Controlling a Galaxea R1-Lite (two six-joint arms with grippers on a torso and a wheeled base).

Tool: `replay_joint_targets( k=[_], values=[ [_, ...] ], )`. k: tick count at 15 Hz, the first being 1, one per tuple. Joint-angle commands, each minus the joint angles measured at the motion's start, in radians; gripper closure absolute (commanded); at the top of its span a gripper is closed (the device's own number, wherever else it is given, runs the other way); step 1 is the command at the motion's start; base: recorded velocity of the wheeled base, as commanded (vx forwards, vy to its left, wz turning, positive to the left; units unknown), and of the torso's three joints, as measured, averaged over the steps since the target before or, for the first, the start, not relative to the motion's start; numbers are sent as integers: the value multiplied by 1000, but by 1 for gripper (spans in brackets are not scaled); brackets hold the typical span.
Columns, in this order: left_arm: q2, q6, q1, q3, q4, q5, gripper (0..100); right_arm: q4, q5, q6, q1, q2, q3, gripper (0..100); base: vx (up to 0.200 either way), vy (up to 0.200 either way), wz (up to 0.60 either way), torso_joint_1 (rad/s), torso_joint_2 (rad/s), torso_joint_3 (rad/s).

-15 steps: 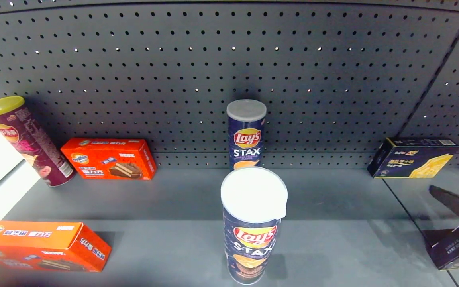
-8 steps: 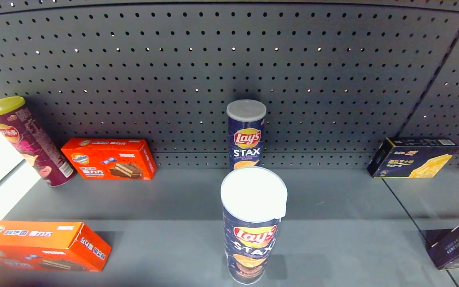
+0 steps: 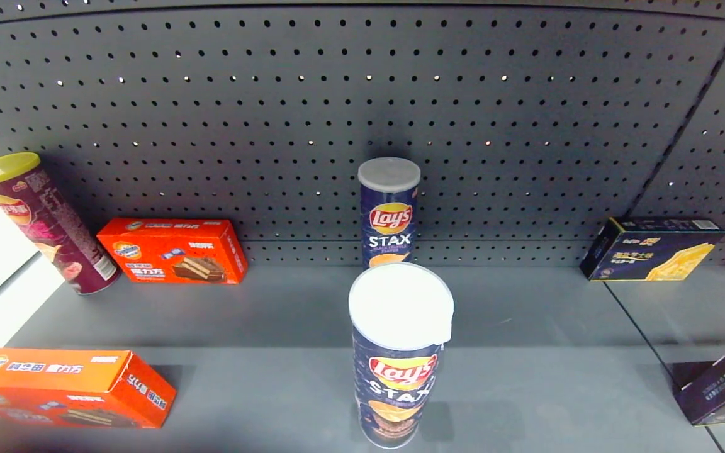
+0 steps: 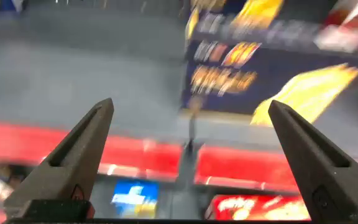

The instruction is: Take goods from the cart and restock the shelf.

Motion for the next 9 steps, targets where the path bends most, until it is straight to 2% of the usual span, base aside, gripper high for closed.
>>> replay_joint_targets(
  k=[1,4,6,7,9],
  values=[
    [2,3,1,-1,1,0,0,2,42,26,0,-9,23,0,0,0,0,0,0,0],
    [2,1,0,-1,1,0,0,11,68,63,-2,-9,20,0,0,0,0,0,0,0],
    [2,0,1,1,0,0,0,17,-10,78,-19,-15,24,0,0,0,0,0,0,0],
    [2,0,1,1,0,0,0,86,-79,83,-59,-80,21,0,0,0,0,0,0,0],
    [2,0,1,1,0,2,0,66,-72,83,-48,-80,23,0,0,0,0,0,0,0]
  ],
)
